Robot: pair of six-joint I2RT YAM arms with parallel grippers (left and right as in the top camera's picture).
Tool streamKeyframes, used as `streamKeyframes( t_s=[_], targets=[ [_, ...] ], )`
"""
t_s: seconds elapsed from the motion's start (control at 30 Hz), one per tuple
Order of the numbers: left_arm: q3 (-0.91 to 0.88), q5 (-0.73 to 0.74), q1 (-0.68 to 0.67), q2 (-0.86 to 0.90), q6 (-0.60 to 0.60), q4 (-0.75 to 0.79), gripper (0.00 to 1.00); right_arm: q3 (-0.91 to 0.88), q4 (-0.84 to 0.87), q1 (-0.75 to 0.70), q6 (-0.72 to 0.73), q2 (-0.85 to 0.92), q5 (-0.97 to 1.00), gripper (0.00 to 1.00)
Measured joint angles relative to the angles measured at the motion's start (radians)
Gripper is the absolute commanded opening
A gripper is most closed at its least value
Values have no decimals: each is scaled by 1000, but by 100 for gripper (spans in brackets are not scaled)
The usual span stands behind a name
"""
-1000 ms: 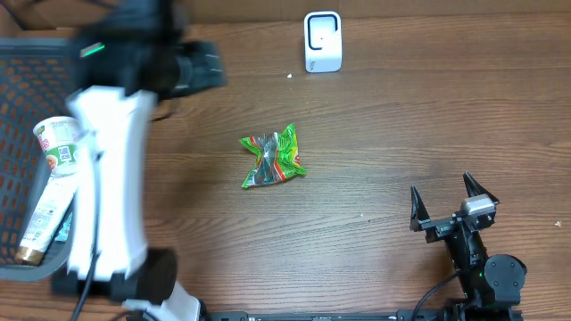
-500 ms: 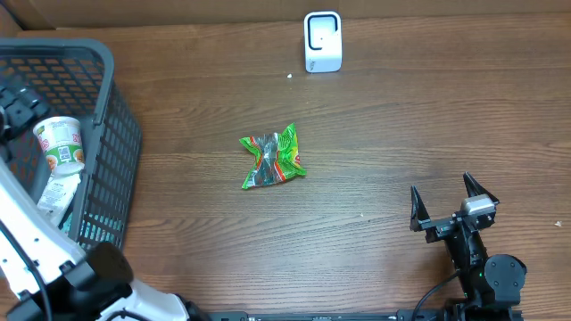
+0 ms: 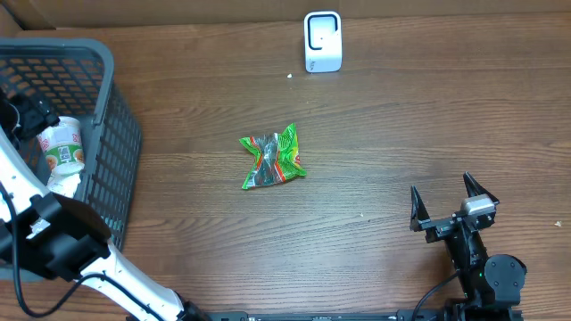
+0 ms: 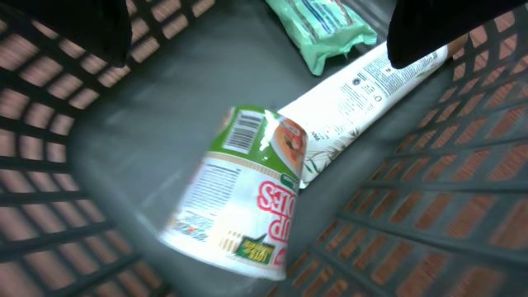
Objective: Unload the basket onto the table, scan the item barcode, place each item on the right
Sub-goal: 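Reach the left gripper into the basket and grasp the cup noodle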
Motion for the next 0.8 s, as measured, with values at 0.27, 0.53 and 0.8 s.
streamKeyframes(
  t_s=[0.27,0.53,0.8],
  targets=[
    [-1,-39,0,80,10,58,93,0,0,0,0,0,0,100],
    [-15,-60,-26,177,37,85,95,0,0,0,0,0,0,100],
    [-19,-81,-28,185,51,128,87,0,0,0,0,0,0,100]
  ],
)
